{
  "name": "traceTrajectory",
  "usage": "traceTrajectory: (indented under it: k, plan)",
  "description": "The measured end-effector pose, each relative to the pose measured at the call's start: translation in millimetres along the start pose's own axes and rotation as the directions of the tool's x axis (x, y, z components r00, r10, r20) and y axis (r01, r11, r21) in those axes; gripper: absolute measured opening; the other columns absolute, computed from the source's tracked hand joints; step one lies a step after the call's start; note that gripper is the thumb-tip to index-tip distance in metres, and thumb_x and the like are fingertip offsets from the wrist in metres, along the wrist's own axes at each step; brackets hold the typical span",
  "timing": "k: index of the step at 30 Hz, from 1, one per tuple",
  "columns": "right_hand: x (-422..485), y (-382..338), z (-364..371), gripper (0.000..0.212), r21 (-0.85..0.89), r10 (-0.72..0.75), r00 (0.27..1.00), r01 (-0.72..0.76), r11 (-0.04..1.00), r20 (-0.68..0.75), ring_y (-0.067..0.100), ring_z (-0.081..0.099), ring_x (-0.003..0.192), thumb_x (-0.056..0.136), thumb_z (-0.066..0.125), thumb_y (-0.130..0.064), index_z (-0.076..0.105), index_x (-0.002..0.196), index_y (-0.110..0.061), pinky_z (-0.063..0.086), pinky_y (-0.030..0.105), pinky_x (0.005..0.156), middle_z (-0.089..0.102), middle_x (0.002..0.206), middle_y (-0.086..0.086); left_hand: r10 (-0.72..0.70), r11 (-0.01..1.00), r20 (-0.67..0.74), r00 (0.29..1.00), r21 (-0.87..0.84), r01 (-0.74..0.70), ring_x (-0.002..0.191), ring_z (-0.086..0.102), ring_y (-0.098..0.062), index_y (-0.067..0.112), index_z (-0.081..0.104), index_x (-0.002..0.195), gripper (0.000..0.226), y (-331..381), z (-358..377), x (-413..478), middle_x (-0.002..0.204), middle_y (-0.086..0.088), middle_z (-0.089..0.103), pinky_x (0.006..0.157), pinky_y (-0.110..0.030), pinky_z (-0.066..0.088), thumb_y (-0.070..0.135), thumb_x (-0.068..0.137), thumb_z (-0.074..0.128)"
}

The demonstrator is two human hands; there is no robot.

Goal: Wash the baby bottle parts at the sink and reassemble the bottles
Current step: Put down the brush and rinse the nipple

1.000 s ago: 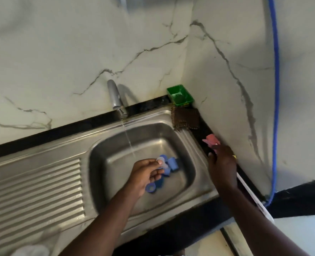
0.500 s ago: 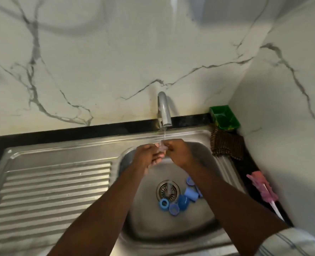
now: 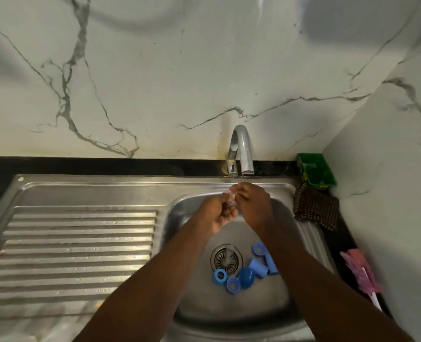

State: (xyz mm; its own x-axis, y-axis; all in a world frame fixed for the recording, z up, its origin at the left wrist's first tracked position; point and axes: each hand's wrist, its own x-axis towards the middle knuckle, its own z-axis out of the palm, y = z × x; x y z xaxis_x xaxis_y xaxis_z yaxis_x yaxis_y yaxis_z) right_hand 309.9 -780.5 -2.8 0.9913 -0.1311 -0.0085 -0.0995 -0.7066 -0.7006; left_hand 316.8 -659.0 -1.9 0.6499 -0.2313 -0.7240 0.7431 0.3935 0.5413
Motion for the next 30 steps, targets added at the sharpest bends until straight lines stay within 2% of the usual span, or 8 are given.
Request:
traceTrajectory:
  k: [4,7,12,17,21,25,28,30]
  plan:
    - [-6,2,-6,0.016,-0.024,0.019,0.999,-0.020,1.000,-0.041,0.010,0.060,0.086,0.094,0.056,-0.005,0.066,0.103,-0.012,0.038,0.003,0.069,0.064,0.094,-0.005,0.050,0.998,0.031,0.998,0.027,-0.051,0.073,0.064,-0.014,0.004,0.066,0.100,0.012,-6,2,1,0.079,-0.006,0.068,0.082,-0.031,0.057,0.011,0.100,0.057]
    - [-10,2,-12,0.015,-0.016,-0.004,1.000,0.004,1.000,-0.031,0.011,0.062,0.085,0.091,0.060,-0.006,0.068,0.101,-0.013,0.037,0.000,0.067,0.070,0.096,0.000,0.118,0.988,0.004,0.993,0.104,-0.118,0.071,0.065,-0.014,0.005,0.070,0.103,0.020,-8,-1,6,0.082,-0.007,0.071,0.078,-0.031,0.059,0.023,0.098,0.063]
    - [-12,2,-11,0.018,0.135,0.080,0.995,-0.087,0.987,0.056,0.016,0.071,0.083,0.094,0.062,-0.031,0.073,0.101,-0.019,0.058,0.041,0.084,0.074,0.089,-0.001,0.284,0.948,-0.060,0.957,0.166,-0.271,0.083,0.074,-0.021,0.004,0.074,0.096,0.027,-5,-5,9,0.088,-0.010,0.078,0.077,-0.030,0.062,0.030,0.091,0.071]
    - [-1,-7,-17,0.006,0.208,0.149,0.987,-0.159,0.965,0.063,0.015,0.072,0.081,0.084,0.077,-0.019,0.073,0.085,-0.023,0.059,0.044,0.085,0.075,0.086,-0.001,0.320,0.930,0.068,0.945,0.168,-0.327,0.094,0.074,-0.021,0.003,0.075,0.097,0.010,3,-9,4,0.096,-0.011,0.077,0.090,-0.033,0.058,0.009,0.090,0.070]
    - [3,-9,-17,0.025,0.199,0.178,0.974,-0.204,0.958,0.143,0.023,0.071,0.089,0.072,0.086,-0.008,0.071,0.092,-0.011,0.058,0.046,0.088,0.074,0.095,0.007,0.429,0.793,0.035,0.903,0.464,-0.395,0.091,0.075,-0.020,0.010,0.078,0.096,0.017,2,-16,9,0.090,-0.003,0.078,0.085,-0.032,0.060,0.012,0.079,0.082]
    - [2,-15,-17,0.025,0.222,0.194,0.935,-0.265,0.938,0.296,0.030,0.072,0.092,0.083,0.076,-0.003,0.071,0.107,-0.007,0.060,0.043,0.085,0.072,0.104,0.017,0.542,0.648,0.019,0.840,0.628,-0.432,0.085,0.073,-0.014,0.016,0.078,0.094,0.014,3,-20,14,0.088,0.003,0.077,0.081,-0.028,0.058,0.017,0.081,0.082]
    - [0,-21,-17,0.012,0.232,0.210,0.904,-0.310,0.922,0.371,0.025,0.070,0.084,0.091,0.065,-0.001,0.066,0.100,-0.009,0.060,0.033,0.079,0.070,0.097,0.016,0.623,0.519,0.115,0.773,0.679,-0.519,0.082,0.072,-0.014,0.012,0.078,0.092,0.008,5,-21,17,0.088,0.000,0.076,0.085,-0.030,0.059,0.011,0.084,0.079]
    - [0,-21,-20,0.018,0.249,0.195,0.889,-0.316,0.915,0.413,0.025,0.068,0.089,0.091,0.064,-0.002,0.061,0.103,-0.015,0.058,0.038,0.083,0.069,0.102,0.016,0.677,0.396,0.223,0.701,0.693,-0.603,0.080,0.071,-0.009,0.011,0.078,0.091,0.009,4,-24,18,0.088,0.000,0.076,0.083,-0.026,0.058,0.007,0.083,0.079]
